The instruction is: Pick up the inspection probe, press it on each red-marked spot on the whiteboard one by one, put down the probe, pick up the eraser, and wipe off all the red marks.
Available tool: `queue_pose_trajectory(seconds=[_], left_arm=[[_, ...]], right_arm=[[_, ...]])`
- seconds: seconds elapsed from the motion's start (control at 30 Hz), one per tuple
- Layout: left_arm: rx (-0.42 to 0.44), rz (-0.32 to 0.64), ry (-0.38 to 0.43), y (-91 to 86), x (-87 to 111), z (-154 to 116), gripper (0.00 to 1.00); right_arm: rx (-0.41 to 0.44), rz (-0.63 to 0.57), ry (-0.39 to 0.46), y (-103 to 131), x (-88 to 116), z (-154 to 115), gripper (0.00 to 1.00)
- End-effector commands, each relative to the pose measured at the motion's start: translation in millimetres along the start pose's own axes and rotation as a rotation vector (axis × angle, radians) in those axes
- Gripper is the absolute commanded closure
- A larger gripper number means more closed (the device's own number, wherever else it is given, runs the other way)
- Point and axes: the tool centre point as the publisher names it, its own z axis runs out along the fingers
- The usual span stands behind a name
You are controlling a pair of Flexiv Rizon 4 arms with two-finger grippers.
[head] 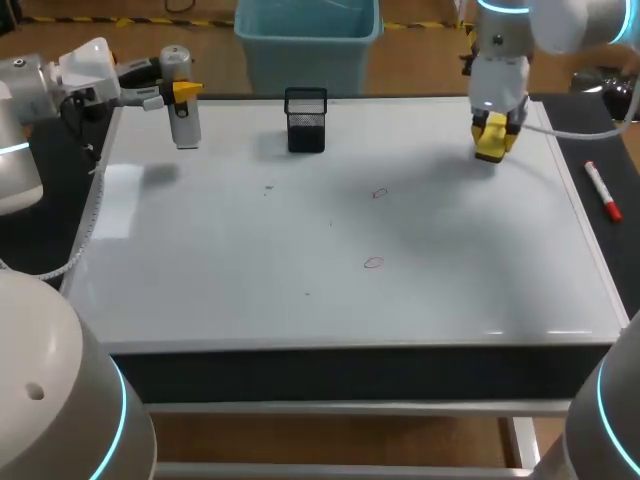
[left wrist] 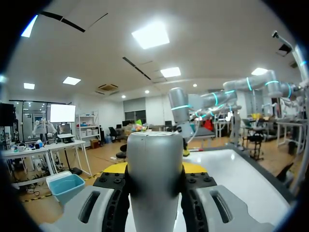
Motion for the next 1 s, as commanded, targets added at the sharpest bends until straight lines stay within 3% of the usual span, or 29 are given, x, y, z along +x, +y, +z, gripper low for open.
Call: queue_pose_trajectory(seconds=[0.03, 0.47, 1.0], left_arm=[[-0.002, -0.001, 0.000, -1.7, 0.2, 0, 1.00], [-0.002, -0.001, 0.000, -1.7, 0.2, 0, 1.00], [-0.002, -0.001, 0.000, -1.7, 0.2, 0, 1.00]], right_arm=[[0.017, -0.002, -0.019, -4, 17, -2, 1.00], [0.026, 0.037, -0.072, 6, 30, -9, 1.00], [0.026, 0.037, -0.072, 6, 30, -9, 1.00]])
